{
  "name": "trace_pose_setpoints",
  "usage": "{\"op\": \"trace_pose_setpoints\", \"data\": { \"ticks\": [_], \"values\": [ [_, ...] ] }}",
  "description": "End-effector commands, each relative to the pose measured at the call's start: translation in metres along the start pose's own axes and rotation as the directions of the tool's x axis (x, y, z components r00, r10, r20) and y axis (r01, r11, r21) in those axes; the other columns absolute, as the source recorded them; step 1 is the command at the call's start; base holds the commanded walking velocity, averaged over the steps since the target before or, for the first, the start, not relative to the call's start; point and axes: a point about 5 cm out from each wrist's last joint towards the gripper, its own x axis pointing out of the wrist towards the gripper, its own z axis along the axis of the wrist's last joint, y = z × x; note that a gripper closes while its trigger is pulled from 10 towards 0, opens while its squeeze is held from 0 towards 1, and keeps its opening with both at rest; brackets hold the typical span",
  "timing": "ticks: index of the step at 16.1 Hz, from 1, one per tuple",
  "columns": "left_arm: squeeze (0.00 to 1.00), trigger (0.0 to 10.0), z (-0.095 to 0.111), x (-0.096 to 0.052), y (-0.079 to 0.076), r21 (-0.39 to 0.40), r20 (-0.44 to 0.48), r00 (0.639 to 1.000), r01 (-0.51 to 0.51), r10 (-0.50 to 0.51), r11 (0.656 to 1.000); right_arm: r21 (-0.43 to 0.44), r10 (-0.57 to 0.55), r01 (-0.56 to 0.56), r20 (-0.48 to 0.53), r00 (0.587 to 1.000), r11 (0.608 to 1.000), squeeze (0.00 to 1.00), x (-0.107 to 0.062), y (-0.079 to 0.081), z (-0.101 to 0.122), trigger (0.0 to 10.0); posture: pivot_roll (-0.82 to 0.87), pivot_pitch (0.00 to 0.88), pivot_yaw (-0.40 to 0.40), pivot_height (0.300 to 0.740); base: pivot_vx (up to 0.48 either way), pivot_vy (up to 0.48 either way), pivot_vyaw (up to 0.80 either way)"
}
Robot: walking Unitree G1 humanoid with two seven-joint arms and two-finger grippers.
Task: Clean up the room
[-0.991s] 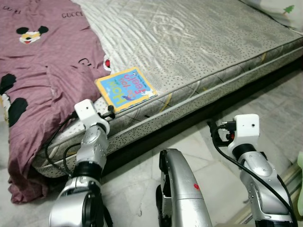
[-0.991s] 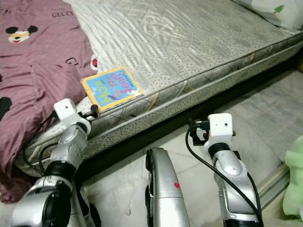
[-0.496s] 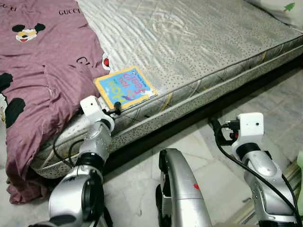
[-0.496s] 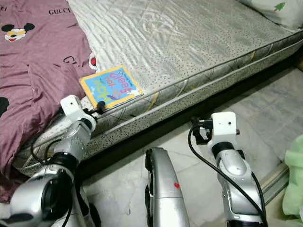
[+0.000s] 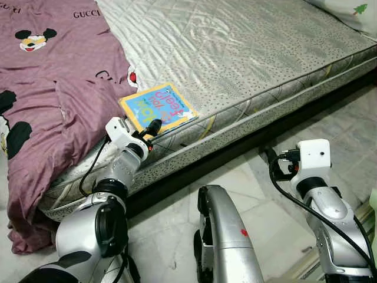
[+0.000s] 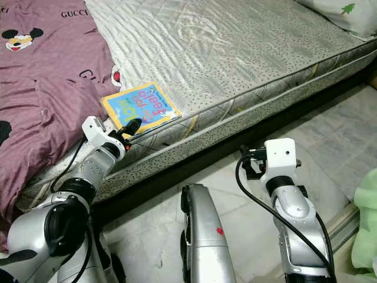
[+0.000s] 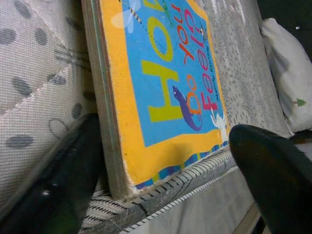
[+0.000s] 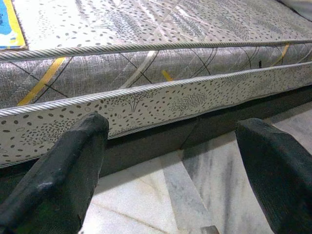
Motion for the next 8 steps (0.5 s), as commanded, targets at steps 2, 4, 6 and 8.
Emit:
{"op": "trace_pose_setpoints", "data": {
  "ticks": [2,4,6,8],
  "values": [
    [0.0,0.0,-0.0112,0.0002,-0.0016,-0.053,-0.049,0.999,0.02,-0.022,0.998,-0.019,-0.011,0.012,0.021,1.0,1.0,0.0,-0.0012,-0.0047,0.0055,10.0,-0.35,0.153,-0.071,0.478,0.0,0.0,0.0],
    [0.0,0.0,-0.0124,-0.001,0.001,-0.078,-0.049,0.998,0.023,-0.027,0.997,-0.027,-0.011,0.012,0.028,1.0,1.0,0.0,-0.0008,-0.0047,0.0072,10.0,-0.35,0.152,-0.075,0.478,0.0,0.0,0.0],
    [0.0,0.0,-0.013,-0.0019,0.0029,-0.089,-0.046,0.998,0.027,-0.031,0.996,-0.031,-0.008,0.009,0.03,1.0,0.999,0.0,0.0002,-0.0047,0.0073,10.0,-0.34,0.149,-0.077,0.478,0.0,0.0,0.0],
    [0.0,0.0,-0.0132,-0.0023,0.0038,-0.092,-0.045,0.998,0.027,-0.031,0.995,-0.032,-0.007,0.008,0.033,0.999,0.999,0.0,0.0021,-0.0042,0.0079,10.0,-0.34,0.146,-0.076,0.478,0.0,0.0,0.0]
  ]
}}
